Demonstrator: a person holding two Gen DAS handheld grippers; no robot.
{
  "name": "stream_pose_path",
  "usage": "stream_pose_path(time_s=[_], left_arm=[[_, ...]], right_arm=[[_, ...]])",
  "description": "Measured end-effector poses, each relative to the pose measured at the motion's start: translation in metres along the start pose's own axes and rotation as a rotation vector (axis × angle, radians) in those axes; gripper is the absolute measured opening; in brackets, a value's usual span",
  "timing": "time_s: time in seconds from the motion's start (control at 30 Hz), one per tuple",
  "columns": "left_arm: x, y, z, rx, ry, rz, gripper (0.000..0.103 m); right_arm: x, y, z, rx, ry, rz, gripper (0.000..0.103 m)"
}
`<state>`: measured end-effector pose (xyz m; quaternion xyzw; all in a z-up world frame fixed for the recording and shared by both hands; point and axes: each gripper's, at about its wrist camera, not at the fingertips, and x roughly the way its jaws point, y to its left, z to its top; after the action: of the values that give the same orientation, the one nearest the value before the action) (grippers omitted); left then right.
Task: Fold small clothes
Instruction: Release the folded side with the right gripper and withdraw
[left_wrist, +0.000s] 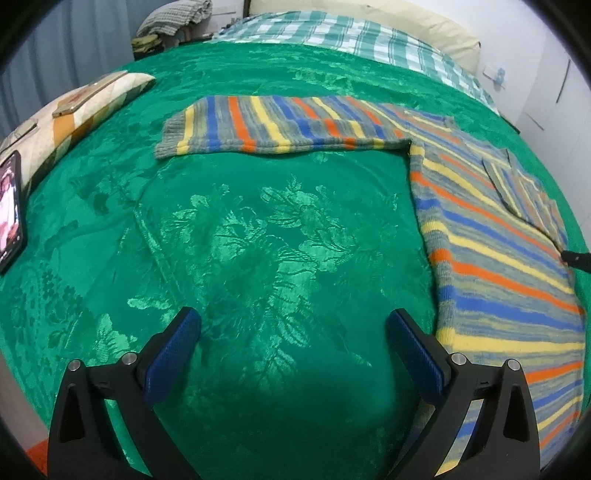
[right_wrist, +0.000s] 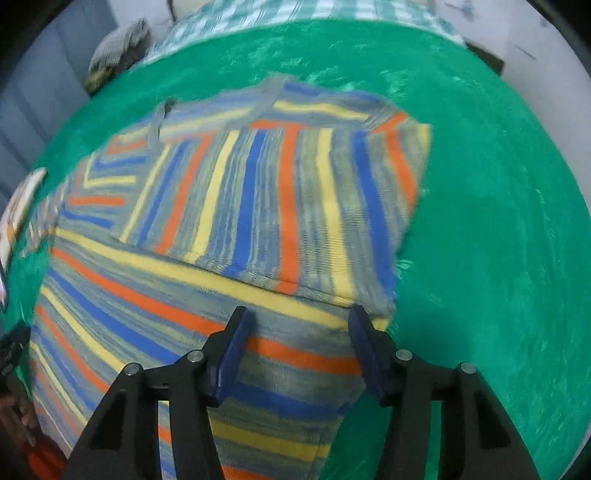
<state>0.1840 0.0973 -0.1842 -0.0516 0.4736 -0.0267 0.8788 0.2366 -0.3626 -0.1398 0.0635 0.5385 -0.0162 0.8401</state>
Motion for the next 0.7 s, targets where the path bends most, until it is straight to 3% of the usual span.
stream_pose_path(time_s=[0.13, 0.23, 0.4, 0.47, 0.6, 0.7], left_arm=[[-0.004, 0.004, 0.002, -0.027, -0.017, -0.014, 0.102], [0.000, 0.007, 0.002, -0.052, -0.005, -0.017, 0.102], [0.001, 0.001, -0.005, 0.001, 0.001, 0.026, 0.102], [-0.001, -0.001, -0.008, 0.022, -0.002, 0.039, 0.102], [-0.004, 0.002, -0.010, 0.013, -0.006, 0.034, 0.102], [-0.004, 0.005, -0.009, -0.012, -0.003, 0.032, 0.102]], right_arm=[[-0.056, 0.025, -0.024, -0.086, -0.104, 0.090, 0.056], [-0.071, 0.045, -0.058, -0.157, -0.088, 0.155, 0.059], [-0.037, 0.031, -0.119, -0.115, 0.047, 0.102, 0.059], [-0.047, 0.020, -0.133, -0.066, 0.006, 0.100, 0.054], [-0.097, 0.020, -0.143, -0.075, -0.097, 0.093, 0.055], [-0.114, 0.027, -0.158, -0.088, -0.050, 0.141, 0.056]])
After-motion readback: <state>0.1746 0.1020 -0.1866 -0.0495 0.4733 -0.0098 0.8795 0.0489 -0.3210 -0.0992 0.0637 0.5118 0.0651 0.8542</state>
